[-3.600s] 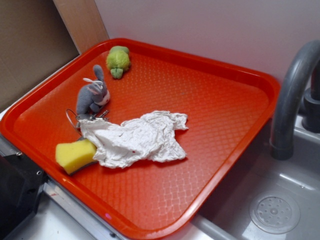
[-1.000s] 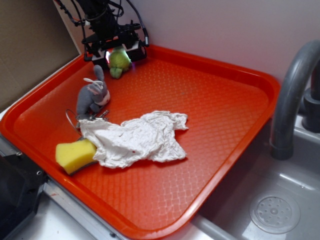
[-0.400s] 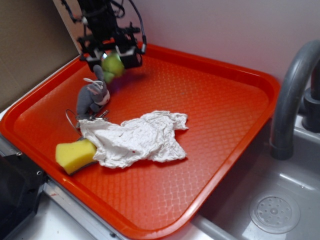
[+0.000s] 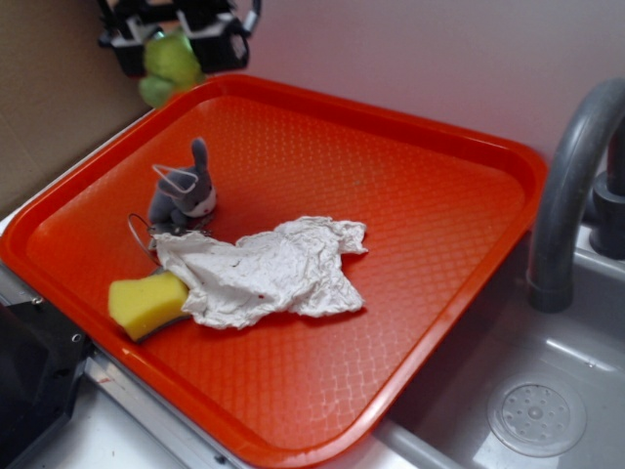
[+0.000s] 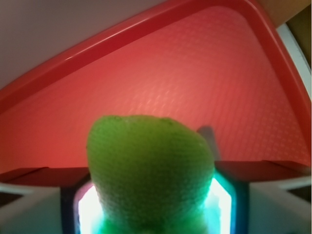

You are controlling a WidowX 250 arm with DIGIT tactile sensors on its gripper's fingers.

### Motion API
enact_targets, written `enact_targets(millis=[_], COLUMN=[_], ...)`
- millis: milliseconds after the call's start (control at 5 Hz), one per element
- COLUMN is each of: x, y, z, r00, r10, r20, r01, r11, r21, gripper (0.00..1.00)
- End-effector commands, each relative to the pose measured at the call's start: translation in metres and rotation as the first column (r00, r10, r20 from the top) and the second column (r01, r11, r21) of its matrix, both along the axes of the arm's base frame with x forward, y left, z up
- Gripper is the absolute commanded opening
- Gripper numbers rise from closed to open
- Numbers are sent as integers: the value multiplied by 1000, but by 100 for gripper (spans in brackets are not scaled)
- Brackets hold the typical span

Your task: Grab the green animal.

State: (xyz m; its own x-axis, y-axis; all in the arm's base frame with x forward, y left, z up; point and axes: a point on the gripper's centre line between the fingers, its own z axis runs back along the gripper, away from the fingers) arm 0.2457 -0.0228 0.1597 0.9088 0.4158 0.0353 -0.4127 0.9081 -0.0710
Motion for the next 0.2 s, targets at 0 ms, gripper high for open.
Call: enact_targets(millis=[0], x=[-16], y=[-13], z=[44], r00=[985], r10=[50], r20=[164], r01=[-40], r11=[997], r21=[-60], gripper=[0])
